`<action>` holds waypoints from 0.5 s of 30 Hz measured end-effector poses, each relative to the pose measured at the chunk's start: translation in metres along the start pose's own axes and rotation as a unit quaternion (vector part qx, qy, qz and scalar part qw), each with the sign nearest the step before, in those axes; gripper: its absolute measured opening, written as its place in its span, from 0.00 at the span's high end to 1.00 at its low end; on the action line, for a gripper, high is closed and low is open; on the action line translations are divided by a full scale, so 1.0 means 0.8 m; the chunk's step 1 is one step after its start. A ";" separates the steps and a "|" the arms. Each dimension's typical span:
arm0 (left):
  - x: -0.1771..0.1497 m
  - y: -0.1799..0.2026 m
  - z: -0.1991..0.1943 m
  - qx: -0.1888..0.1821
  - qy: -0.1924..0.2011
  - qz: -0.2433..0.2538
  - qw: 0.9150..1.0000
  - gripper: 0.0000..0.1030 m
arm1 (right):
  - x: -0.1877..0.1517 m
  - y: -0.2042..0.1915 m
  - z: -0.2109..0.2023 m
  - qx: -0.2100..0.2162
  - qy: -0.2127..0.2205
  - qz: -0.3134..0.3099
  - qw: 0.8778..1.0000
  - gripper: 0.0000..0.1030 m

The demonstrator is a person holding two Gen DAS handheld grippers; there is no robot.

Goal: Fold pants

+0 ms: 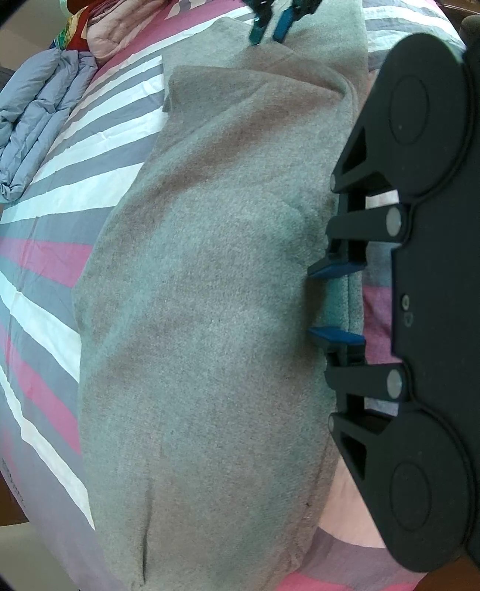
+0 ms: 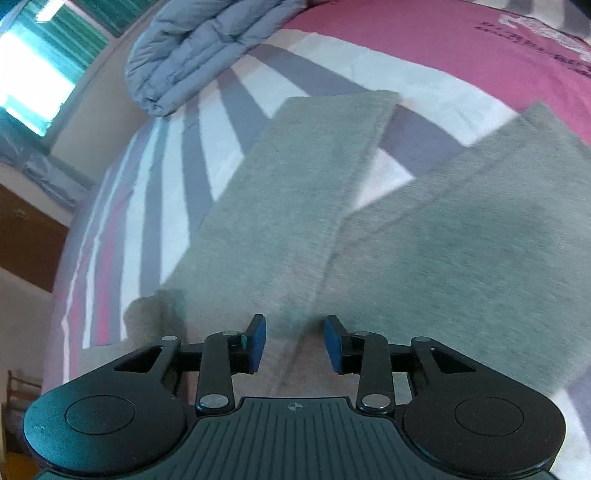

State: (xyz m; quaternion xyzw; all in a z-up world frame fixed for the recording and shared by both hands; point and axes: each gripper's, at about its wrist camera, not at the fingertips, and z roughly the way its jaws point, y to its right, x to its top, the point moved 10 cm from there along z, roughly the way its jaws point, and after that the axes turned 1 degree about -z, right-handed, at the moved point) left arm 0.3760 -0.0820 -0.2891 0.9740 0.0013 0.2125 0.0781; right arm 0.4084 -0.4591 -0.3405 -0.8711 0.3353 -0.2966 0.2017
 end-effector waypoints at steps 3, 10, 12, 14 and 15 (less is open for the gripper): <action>0.000 0.000 0.000 0.000 0.000 0.000 1.000 0.81 | 0.009 -0.010 0.015 0.013 0.009 0.007 1.000 0.67; -0.001 0.000 -0.001 -0.001 0.002 0.007 1.000 0.81 | 0.015 -0.033 -0.040 -0.017 0.099 -0.051 0.994 0.94; -0.002 -0.001 -0.002 -0.005 0.003 0.008 1.000 0.81 | 0.015 -0.051 -0.085 -0.011 0.141 -0.087 0.986 0.94; -0.002 -0.002 -0.003 -0.008 0.004 0.007 1.000 0.81 | 0.005 -0.057 -0.121 -0.013 0.166 -0.116 0.979 0.94; -0.004 -0.003 -0.003 -0.008 0.005 0.006 1.000 0.81 | -0.007 -0.052 -0.133 -0.020 0.169 -0.121 0.978 0.94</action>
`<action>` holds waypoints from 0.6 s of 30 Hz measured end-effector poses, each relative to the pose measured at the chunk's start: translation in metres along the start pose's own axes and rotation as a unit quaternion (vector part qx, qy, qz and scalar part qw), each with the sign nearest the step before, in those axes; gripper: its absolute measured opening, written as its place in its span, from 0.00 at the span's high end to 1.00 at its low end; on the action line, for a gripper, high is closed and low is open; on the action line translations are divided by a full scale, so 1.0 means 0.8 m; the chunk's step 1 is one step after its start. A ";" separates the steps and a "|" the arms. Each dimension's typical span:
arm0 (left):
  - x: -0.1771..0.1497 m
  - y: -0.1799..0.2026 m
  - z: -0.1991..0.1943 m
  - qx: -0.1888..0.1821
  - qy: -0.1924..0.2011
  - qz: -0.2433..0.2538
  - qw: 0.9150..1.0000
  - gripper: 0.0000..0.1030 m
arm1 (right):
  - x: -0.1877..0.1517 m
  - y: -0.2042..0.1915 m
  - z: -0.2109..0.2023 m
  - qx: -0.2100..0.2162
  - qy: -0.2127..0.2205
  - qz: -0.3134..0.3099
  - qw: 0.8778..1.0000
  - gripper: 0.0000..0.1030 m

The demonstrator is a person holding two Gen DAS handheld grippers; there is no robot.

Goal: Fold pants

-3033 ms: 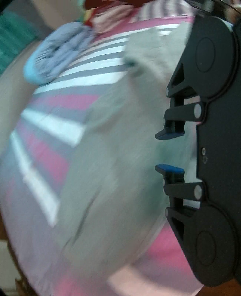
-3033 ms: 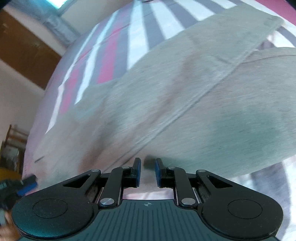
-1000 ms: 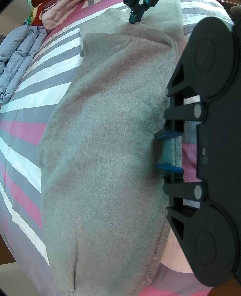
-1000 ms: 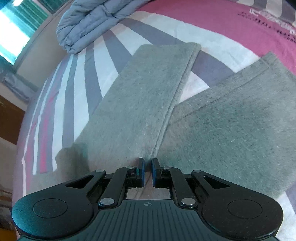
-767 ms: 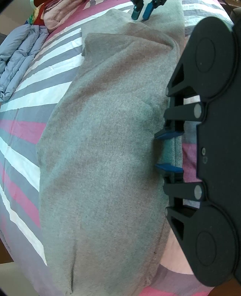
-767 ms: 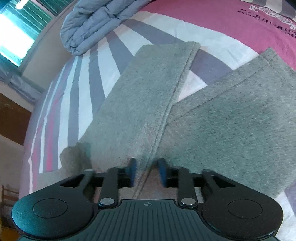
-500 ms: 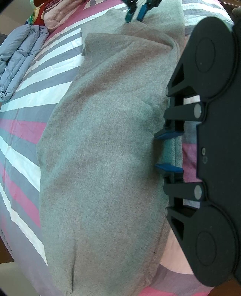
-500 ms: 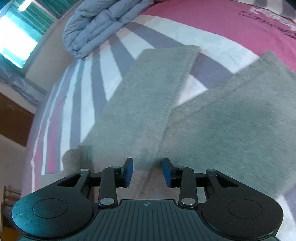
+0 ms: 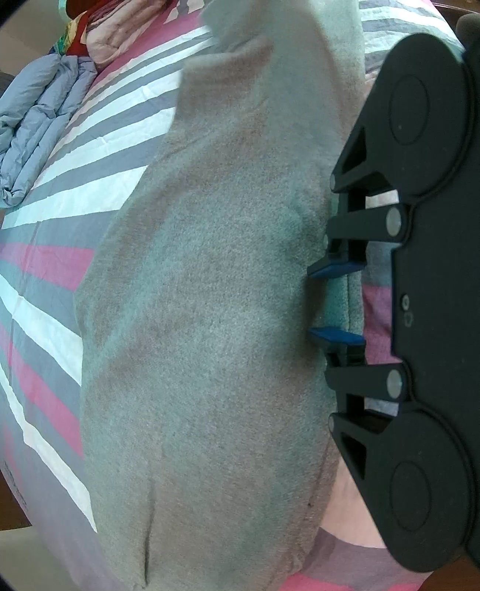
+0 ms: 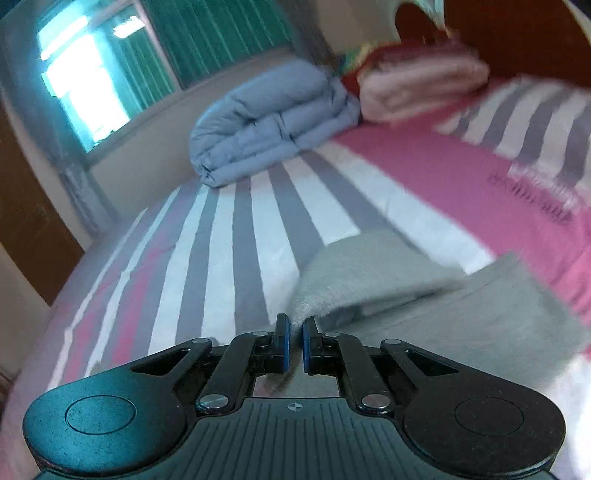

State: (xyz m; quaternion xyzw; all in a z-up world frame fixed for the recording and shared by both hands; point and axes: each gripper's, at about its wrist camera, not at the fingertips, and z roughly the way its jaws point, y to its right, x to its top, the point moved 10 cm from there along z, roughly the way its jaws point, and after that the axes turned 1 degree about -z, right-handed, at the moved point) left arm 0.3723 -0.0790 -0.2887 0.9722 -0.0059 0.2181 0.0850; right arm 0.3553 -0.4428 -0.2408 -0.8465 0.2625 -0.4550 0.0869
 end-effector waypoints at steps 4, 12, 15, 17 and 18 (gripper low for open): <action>-0.002 0.001 0.000 0.005 0.004 0.008 1.000 0.80 | -0.071 0.047 0.002 -0.049 -0.070 0.022 0.996 0.94; -0.002 0.006 -0.002 0.015 0.006 0.012 1.000 0.80 | -0.092 0.084 0.015 -0.029 -0.126 0.078 0.989 0.91; -0.003 0.008 -0.002 0.019 0.008 0.016 1.000 0.80 | -0.073 0.105 0.003 -0.005 -0.117 0.119 0.986 0.86; -0.003 0.009 -0.003 0.018 0.007 0.015 1.000 0.80 | -0.057 0.131 0.002 -0.016 -0.109 0.146 0.983 0.80; -0.004 0.010 -0.004 0.018 0.006 0.014 1.000 0.80 | -0.050 0.140 0.000 -0.022 -0.102 0.156 0.982 0.73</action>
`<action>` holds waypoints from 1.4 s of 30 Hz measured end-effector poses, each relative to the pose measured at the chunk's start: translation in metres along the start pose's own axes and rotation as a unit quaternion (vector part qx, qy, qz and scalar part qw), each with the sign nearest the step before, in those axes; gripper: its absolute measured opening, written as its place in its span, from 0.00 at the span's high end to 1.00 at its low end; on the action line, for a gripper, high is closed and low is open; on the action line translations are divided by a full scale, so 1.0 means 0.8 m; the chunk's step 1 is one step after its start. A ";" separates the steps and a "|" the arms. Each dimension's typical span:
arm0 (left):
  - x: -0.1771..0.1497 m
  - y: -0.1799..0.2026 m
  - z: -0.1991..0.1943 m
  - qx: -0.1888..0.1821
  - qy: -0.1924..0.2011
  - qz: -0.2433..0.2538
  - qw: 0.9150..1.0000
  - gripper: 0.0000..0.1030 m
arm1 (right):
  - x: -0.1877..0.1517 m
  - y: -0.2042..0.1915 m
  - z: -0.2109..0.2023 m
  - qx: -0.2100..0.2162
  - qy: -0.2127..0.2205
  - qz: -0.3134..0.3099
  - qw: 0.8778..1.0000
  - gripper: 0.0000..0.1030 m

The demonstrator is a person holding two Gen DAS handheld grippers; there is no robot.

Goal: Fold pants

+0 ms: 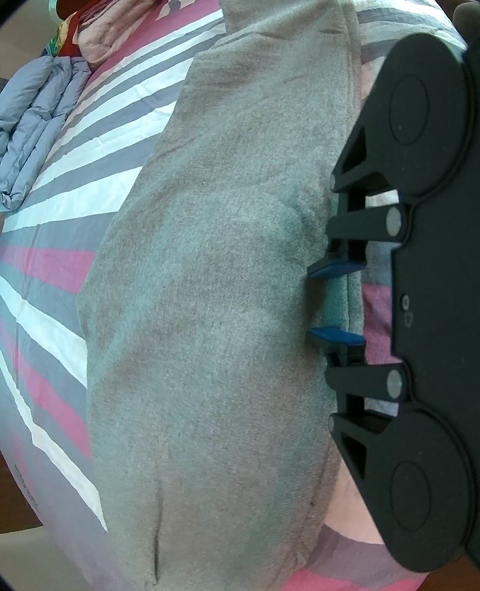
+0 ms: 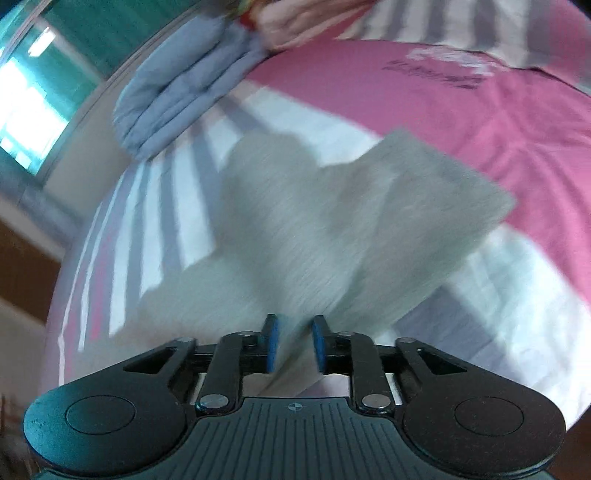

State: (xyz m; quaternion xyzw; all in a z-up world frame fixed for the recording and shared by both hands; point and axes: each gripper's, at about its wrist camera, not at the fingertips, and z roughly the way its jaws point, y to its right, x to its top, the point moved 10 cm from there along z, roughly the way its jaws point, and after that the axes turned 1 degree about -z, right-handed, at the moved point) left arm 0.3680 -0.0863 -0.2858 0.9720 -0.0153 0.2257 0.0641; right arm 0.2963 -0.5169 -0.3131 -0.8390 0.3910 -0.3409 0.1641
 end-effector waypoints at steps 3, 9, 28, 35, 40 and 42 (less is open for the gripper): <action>0.001 0.000 0.001 0.001 -0.002 0.000 1.000 0.80 | 0.029 0.022 -0.001 -0.018 0.021 0.008 1.000 0.69; 0.003 0.000 0.003 0.007 -0.003 -0.001 1.000 0.80 | 0.074 0.061 0.031 -0.028 0.012 0.072 0.997 0.69; 0.001 0.007 0.006 0.015 0.002 0.009 1.000 0.80 | 0.116 0.040 -0.072 -0.037 0.157 -0.069 0.985 0.94; -0.001 0.006 0.002 0.016 0.002 0.006 1.000 0.79 | 0.060 0.115 -0.014 -0.092 0.085 -0.042 0.991 0.94; -0.002 0.002 -0.002 0.010 0.002 0.001 1.000 0.78 | 0.076 0.096 -0.037 -0.053 0.104 -0.028 0.993 0.94; -0.002 0.004 -0.004 0.014 0.003 0.007 1.000 0.78 | 0.067 0.109 -0.018 -0.081 0.056 -0.035 0.995 0.93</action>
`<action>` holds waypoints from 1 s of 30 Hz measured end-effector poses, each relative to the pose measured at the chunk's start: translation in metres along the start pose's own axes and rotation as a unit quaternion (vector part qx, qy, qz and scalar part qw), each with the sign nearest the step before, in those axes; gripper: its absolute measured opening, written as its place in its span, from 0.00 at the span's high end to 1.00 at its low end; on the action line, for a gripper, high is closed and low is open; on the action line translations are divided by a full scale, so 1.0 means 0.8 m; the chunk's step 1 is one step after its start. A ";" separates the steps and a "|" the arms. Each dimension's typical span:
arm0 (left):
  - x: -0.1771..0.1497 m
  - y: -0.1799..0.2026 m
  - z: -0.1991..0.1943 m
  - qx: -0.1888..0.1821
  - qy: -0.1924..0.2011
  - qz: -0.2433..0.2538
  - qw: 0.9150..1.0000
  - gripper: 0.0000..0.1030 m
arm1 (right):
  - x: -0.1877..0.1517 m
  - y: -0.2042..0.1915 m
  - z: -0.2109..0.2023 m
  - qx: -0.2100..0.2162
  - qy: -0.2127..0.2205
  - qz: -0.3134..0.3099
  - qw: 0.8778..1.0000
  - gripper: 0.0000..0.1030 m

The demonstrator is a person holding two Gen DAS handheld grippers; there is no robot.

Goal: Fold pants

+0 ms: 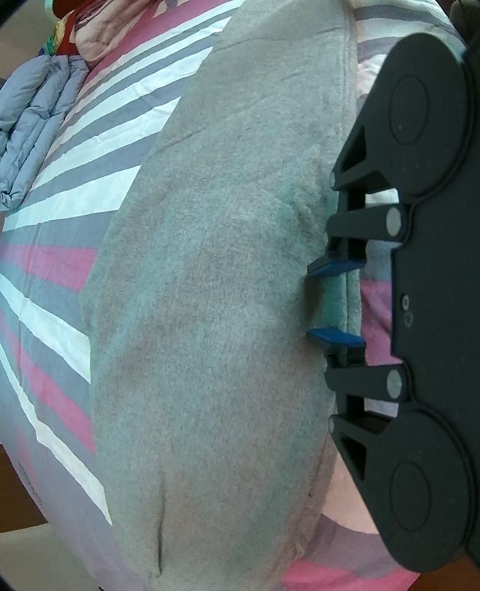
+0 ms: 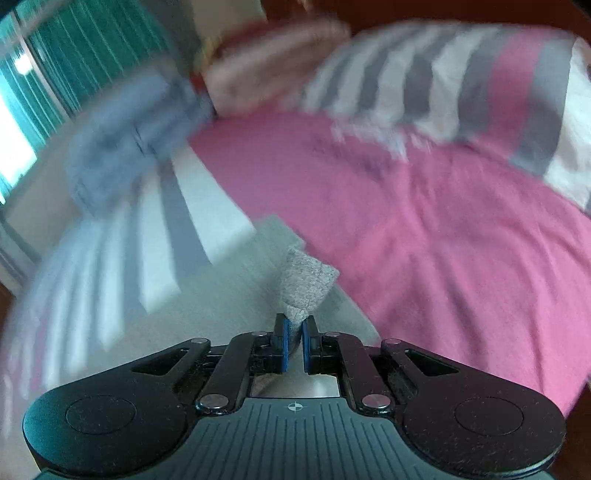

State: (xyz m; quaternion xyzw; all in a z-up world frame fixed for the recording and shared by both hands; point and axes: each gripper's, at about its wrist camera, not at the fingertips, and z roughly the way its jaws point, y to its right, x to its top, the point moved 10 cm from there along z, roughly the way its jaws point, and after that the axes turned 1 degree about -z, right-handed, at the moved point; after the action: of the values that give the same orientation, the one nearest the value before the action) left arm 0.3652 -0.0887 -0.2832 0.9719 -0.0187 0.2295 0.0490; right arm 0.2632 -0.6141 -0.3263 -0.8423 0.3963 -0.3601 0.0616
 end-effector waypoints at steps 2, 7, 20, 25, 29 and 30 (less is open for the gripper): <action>0.000 0.001 -0.006 0.002 0.004 0.005 1.000 0.79 | -0.008 0.006 0.005 -0.005 -0.017 -0.009 1.000 0.93; 0.005 0.016 -0.019 -0.015 0.014 0.006 1.000 0.79 | 0.003 -0.013 -0.029 -0.004 0.025 -0.028 0.999 0.88; 0.007 0.001 -0.017 -0.011 0.020 -0.016 1.000 0.76 | -0.134 -0.159 -0.023 0.156 -0.144 0.024 0.977 0.76; 0.014 -0.026 -0.003 0.013 0.019 -0.020 1.000 0.76 | -0.148 -0.180 -0.003 0.155 -0.164 0.039 0.973 0.76; 0.016 -0.031 0.001 0.015 0.020 -0.018 1.000 0.76 | -0.146 -0.184 0.001 0.134 -0.144 0.039 0.980 0.82; 0.016 -0.030 0.002 0.016 0.021 -0.015 1.000 0.75 | -0.146 -0.188 0.001 0.131 -0.139 0.034 0.981 0.83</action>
State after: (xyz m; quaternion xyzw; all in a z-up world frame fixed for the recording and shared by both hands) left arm 0.3786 -0.0651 -0.2808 0.9677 0.0006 0.2492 0.0374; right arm 0.3077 -0.4295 -0.3336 -0.8548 0.3614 -0.2861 0.2384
